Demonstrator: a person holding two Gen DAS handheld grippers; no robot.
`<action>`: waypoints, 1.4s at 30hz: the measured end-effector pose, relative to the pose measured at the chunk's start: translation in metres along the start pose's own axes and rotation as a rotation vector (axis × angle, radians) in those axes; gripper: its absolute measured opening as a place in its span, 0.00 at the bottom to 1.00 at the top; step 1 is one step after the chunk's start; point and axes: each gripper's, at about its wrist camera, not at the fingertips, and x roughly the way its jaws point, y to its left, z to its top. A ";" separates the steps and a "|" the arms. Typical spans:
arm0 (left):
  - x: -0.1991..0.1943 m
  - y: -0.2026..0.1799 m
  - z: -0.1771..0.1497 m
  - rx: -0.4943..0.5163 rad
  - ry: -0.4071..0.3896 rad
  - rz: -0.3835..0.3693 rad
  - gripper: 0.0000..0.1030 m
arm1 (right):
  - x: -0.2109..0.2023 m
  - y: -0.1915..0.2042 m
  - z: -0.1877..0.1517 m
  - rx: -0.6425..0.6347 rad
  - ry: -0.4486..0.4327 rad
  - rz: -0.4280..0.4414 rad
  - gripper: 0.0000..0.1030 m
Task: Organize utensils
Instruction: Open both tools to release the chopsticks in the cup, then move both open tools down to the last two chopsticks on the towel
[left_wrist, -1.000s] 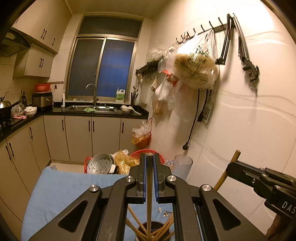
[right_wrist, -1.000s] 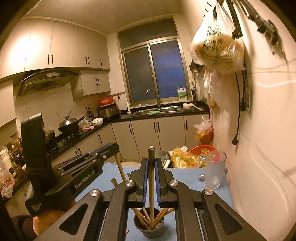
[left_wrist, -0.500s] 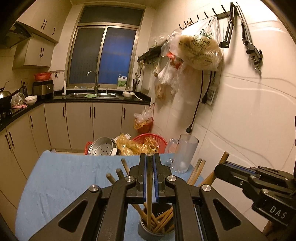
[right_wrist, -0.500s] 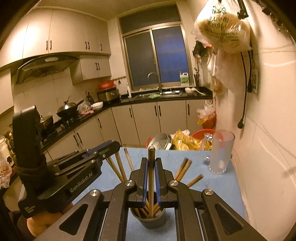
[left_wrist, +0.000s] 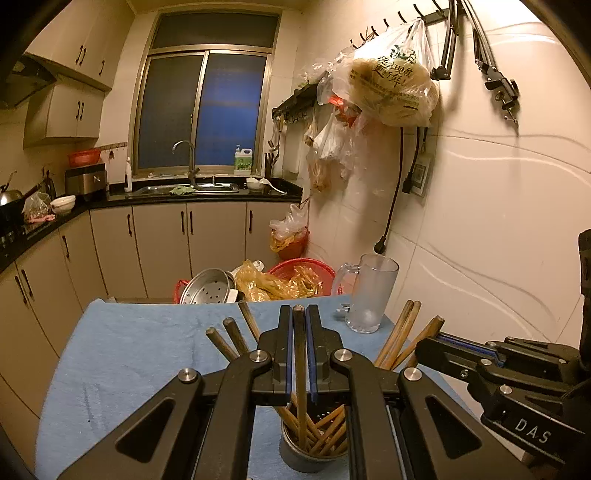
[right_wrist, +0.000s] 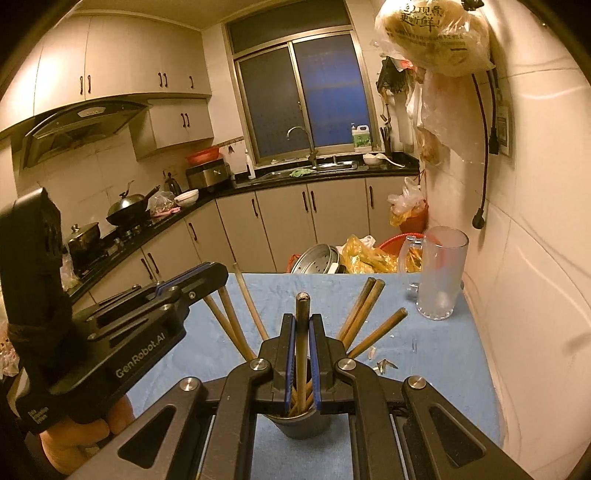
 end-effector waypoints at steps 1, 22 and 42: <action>0.000 -0.001 0.000 0.002 0.000 0.001 0.07 | -0.001 0.000 0.000 0.002 0.000 -0.002 0.08; -0.059 0.006 -0.031 -0.003 0.028 0.053 0.66 | -0.069 0.003 -0.017 0.026 -0.050 -0.102 0.30; -0.117 0.091 -0.138 -0.125 0.283 0.192 0.71 | -0.087 0.014 -0.122 0.153 0.115 -0.016 0.63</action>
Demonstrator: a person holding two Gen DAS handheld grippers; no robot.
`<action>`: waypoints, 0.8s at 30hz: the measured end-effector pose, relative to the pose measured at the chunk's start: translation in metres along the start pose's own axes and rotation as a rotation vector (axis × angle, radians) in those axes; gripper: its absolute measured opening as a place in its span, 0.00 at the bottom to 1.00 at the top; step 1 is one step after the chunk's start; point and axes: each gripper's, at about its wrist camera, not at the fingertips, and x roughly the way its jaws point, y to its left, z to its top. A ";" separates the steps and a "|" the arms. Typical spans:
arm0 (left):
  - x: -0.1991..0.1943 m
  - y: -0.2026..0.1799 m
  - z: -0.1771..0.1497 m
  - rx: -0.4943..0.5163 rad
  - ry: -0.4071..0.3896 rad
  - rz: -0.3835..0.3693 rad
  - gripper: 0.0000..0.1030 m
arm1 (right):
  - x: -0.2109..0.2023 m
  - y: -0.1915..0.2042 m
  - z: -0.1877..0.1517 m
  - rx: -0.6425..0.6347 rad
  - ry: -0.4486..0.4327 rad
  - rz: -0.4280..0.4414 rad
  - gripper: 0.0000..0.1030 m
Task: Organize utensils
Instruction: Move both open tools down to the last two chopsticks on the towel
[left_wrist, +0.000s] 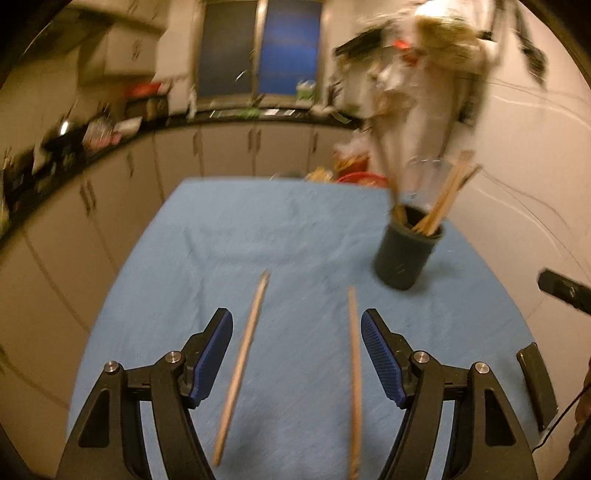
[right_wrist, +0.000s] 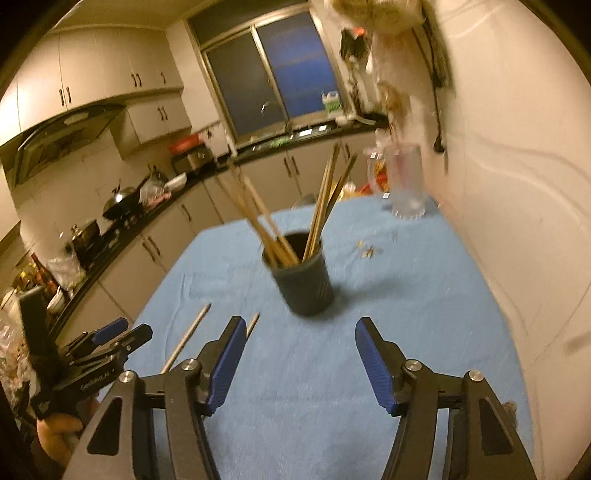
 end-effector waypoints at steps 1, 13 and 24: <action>0.004 0.012 -0.002 -0.033 0.019 0.005 0.71 | 0.005 0.002 -0.002 0.001 0.024 0.018 0.62; 0.079 0.045 0.030 -0.027 0.228 -0.076 0.68 | 0.088 0.045 -0.014 -0.026 0.232 0.129 0.42; 0.180 0.025 0.054 0.057 0.364 -0.066 0.07 | 0.171 0.071 -0.011 -0.038 0.346 0.101 0.38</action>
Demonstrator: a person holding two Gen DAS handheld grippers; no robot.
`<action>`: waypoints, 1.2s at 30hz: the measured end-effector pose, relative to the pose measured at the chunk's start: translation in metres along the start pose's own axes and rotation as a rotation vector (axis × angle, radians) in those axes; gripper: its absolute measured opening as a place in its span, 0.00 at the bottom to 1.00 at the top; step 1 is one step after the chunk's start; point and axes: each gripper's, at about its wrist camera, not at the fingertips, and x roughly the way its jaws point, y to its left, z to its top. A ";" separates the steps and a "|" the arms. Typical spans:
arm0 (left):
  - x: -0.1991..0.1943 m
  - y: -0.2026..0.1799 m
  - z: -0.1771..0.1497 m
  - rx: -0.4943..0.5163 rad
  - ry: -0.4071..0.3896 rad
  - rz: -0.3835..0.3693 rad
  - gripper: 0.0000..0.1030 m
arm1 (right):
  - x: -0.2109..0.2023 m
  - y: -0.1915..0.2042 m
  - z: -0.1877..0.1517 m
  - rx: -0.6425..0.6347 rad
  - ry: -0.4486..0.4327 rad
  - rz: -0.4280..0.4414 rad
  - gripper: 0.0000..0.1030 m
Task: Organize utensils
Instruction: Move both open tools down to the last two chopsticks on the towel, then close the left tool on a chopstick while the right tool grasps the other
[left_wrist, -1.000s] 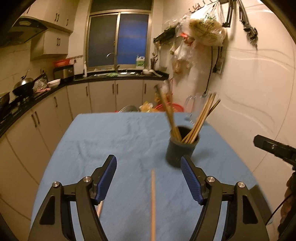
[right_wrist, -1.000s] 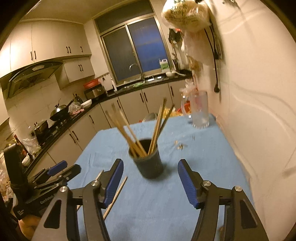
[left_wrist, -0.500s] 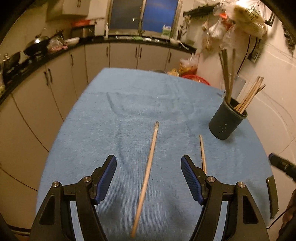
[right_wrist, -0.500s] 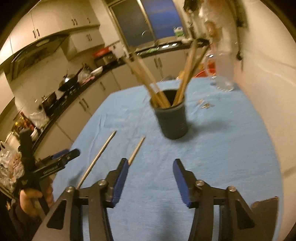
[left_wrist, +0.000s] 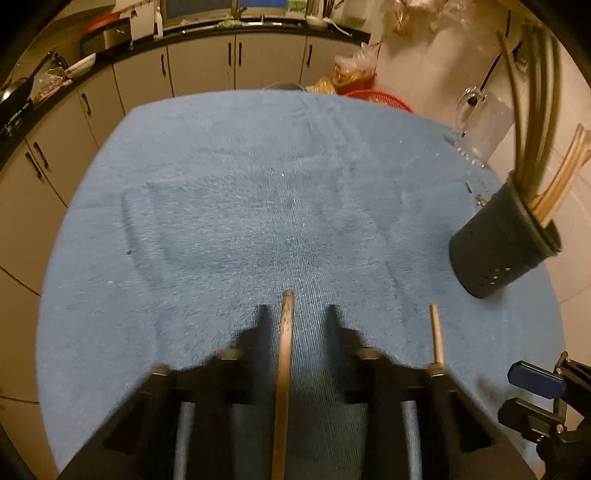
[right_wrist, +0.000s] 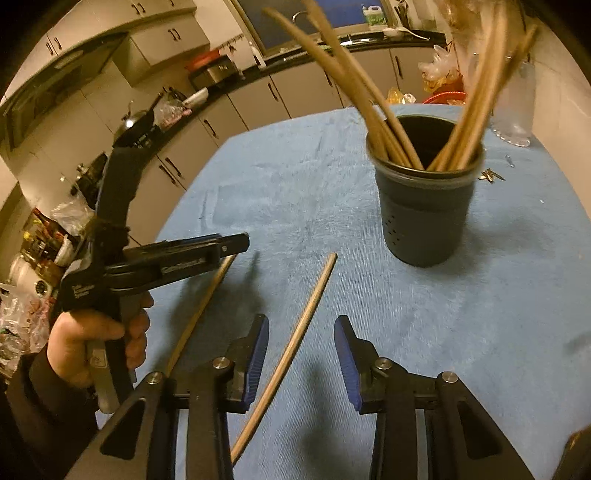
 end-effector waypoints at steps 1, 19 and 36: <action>0.002 0.001 -0.001 0.001 0.004 -0.002 0.07 | 0.007 0.001 0.003 -0.006 0.009 -0.010 0.38; -0.032 0.035 -0.028 -0.114 -0.054 -0.114 0.07 | 0.077 0.018 0.034 -0.115 0.026 -0.141 0.06; -0.178 -0.005 -0.044 -0.028 -0.315 -0.157 0.07 | -0.099 0.038 0.019 -0.190 -0.262 0.005 0.06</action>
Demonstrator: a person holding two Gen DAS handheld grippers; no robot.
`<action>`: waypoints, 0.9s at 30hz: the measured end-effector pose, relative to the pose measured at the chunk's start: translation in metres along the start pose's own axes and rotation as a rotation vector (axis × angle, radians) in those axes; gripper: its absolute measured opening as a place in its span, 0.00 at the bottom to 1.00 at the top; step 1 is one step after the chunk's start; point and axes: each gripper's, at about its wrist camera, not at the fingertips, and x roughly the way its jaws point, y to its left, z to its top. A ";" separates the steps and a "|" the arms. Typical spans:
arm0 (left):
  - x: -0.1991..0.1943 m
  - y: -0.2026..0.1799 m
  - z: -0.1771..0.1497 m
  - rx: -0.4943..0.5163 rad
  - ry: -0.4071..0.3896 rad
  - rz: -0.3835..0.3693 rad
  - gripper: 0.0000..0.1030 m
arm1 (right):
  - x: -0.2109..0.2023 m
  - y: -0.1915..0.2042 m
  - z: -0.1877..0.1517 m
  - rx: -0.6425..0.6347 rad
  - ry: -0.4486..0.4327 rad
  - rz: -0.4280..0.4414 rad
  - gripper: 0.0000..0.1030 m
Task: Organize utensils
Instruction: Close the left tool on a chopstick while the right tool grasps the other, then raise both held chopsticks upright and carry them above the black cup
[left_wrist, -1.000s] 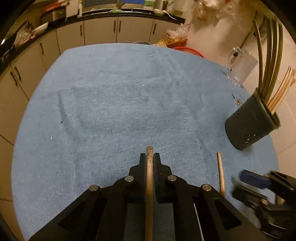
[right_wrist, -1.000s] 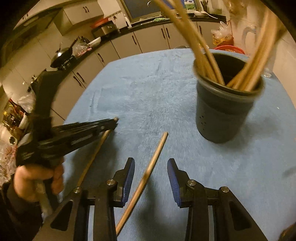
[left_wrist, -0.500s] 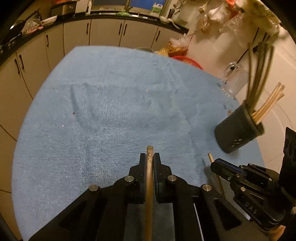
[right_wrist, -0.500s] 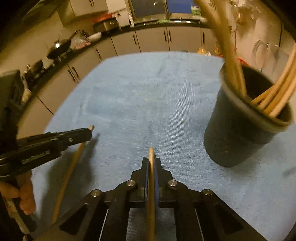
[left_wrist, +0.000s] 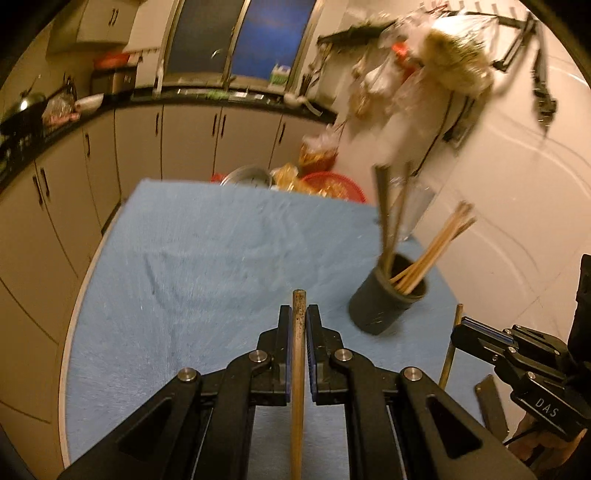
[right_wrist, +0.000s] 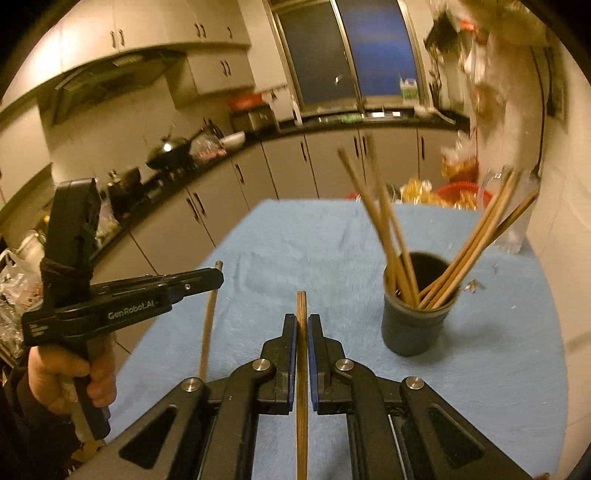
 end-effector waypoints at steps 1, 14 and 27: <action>-0.007 -0.005 0.001 0.009 -0.014 -0.001 0.07 | -0.008 0.000 0.001 -0.003 -0.009 0.001 0.06; -0.032 -0.052 0.016 0.096 -0.111 0.006 0.07 | -0.074 0.006 0.011 -0.033 -0.121 -0.016 0.06; -0.032 -0.080 0.025 0.187 -0.187 0.094 0.07 | -0.096 -0.003 0.023 -0.035 -0.158 -0.047 0.06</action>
